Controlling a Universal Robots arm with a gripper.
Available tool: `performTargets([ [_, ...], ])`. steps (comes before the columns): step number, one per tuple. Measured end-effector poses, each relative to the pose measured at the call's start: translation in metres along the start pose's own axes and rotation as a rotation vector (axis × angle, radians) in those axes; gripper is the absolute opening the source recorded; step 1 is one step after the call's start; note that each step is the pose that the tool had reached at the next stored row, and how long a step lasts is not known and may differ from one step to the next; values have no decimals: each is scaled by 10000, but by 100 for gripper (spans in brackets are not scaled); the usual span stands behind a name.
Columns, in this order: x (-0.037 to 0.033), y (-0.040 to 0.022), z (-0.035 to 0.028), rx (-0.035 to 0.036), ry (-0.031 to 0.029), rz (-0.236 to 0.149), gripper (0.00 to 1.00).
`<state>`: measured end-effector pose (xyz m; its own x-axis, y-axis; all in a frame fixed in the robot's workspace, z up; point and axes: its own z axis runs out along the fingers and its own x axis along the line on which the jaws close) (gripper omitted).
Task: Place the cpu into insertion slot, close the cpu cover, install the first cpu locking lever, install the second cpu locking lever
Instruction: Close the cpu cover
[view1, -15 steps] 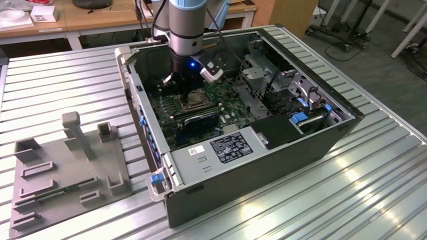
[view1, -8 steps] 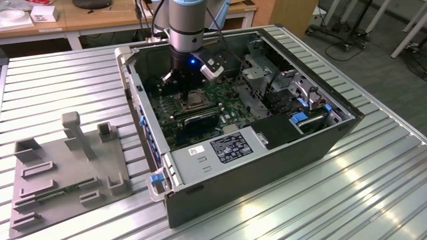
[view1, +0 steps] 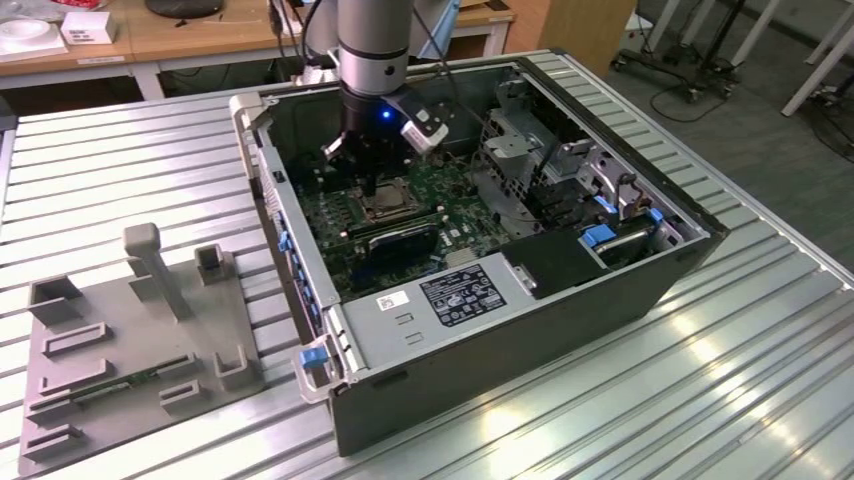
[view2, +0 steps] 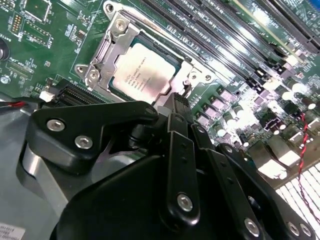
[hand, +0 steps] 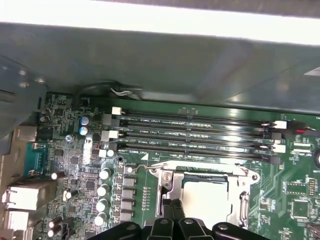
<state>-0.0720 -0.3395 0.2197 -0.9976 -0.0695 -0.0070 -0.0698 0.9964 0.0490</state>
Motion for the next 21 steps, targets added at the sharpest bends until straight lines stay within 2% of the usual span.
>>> performTargets([
  [6,0,4,-75,1,1,0,10],
  [14,-5,3,-81,1,2,-2,10],
  [21,-96,-3,-80,-9,0,0,10],
])
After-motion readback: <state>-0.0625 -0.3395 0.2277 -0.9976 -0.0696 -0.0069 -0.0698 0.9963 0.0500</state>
